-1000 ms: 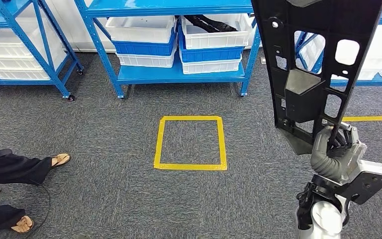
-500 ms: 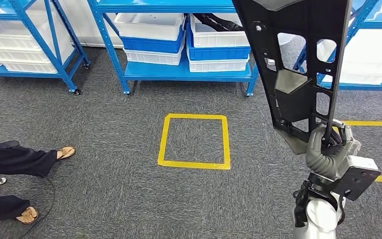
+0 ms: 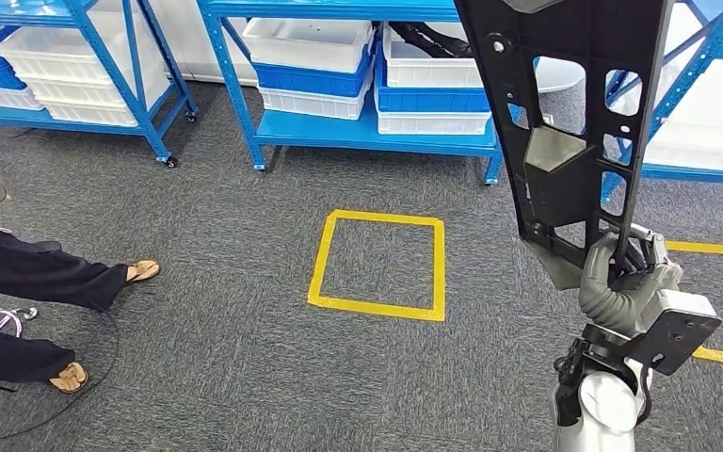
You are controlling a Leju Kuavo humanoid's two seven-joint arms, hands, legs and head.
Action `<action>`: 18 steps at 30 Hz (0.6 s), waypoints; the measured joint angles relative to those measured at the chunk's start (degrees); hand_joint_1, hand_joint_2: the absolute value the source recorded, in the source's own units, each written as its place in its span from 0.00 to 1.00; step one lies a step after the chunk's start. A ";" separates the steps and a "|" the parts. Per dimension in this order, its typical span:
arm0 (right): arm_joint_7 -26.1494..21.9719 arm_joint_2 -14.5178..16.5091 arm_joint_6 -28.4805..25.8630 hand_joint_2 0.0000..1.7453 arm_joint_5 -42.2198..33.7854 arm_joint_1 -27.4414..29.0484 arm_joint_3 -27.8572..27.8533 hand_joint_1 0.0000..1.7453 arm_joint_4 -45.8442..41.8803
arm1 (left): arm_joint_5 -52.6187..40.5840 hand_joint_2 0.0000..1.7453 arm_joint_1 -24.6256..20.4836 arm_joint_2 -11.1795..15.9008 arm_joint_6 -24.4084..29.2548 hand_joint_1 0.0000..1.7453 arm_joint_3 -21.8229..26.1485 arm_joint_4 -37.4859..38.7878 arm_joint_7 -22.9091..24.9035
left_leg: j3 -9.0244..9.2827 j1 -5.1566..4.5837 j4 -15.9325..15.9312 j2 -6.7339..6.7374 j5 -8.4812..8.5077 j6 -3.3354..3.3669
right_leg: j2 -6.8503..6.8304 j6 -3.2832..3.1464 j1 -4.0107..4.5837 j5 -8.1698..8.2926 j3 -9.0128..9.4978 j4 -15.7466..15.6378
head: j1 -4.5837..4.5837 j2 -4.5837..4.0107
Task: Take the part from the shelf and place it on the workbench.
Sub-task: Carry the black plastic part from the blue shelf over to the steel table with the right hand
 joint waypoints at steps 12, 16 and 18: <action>0.01 -0.28 -0.02 1.00 0.14 0.37 0.08 1.00 -0.03 | -0.40 1.00 -0.10 0.08 0.06 0.00 0.00 0.01 -0.01 | 4.20 -1.25 -9.02 -2.26 2.88 2.29 | 2.18 0.62 0.29 -6.36 -7.06 14.50 | 0.23 0.00; 0.08 -0.53 -0.02 1.00 0.27 0.76 0.07 1.00 -0.12 | -0.53 1.00 0.00 0.01 -0.01 0.00 0.00 0.00 0.02 | 4.03 -1.33 -8.39 -4.66 2.83 2.03 | 3.99 2.11 0.11 -1.50 -2.23 4.41 | 0.25 0.00; 0.19 -0.58 -0.02 1.00 0.34 0.85 0.08 1.00 -0.26 | -0.59 1.00 0.00 0.00 -0.06 0.00 0.00 0.01 0.05 | 3.62 -1.52 -7.94 -5.56 2.75 1.55 | 4.99 1.69 0.08 0.03 -0.13 -0.17 | 0.21 0.00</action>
